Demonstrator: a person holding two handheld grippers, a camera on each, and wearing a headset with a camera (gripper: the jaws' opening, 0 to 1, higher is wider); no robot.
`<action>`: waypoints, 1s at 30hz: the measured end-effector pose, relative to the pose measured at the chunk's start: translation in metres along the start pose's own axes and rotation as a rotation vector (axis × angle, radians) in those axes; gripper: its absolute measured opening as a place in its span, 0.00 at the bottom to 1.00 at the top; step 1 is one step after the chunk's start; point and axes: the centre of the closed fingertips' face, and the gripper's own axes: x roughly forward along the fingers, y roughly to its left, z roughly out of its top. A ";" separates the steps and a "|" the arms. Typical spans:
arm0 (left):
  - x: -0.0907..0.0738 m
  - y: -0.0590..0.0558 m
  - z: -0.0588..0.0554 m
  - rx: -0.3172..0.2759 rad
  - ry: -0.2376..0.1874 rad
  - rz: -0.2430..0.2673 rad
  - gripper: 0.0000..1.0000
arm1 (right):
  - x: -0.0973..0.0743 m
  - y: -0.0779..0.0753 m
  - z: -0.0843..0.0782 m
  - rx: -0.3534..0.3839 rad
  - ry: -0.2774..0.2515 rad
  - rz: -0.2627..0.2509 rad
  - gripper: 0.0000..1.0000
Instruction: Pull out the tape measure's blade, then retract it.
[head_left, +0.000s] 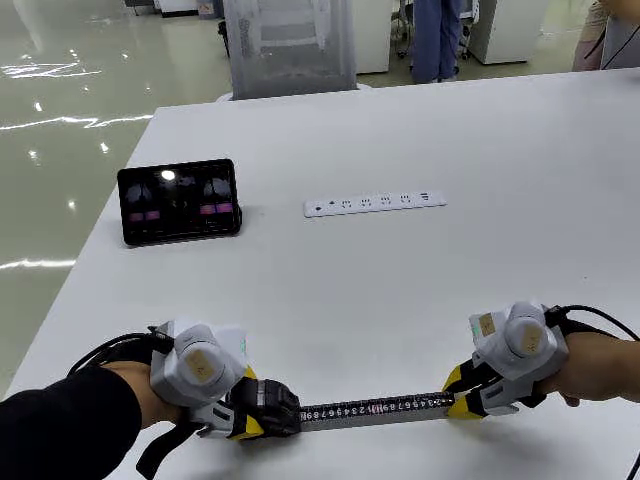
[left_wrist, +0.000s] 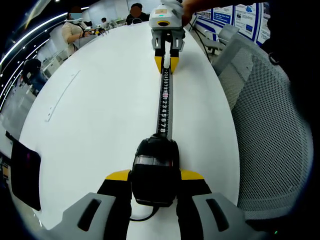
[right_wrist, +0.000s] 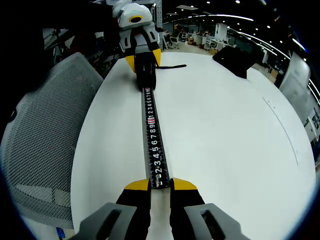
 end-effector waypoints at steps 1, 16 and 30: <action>0.000 0.000 0.000 0.000 -0.001 0.000 0.28 | -0.001 0.001 0.000 0.001 0.000 -0.001 0.10; -0.001 0.000 0.001 0.004 -0.004 0.001 0.28 | -0.006 -0.002 -0.011 0.005 0.008 -0.009 0.10; -0.001 0.000 0.001 0.006 -0.007 0.003 0.28 | -0.012 0.000 -0.022 0.017 0.008 -0.004 0.10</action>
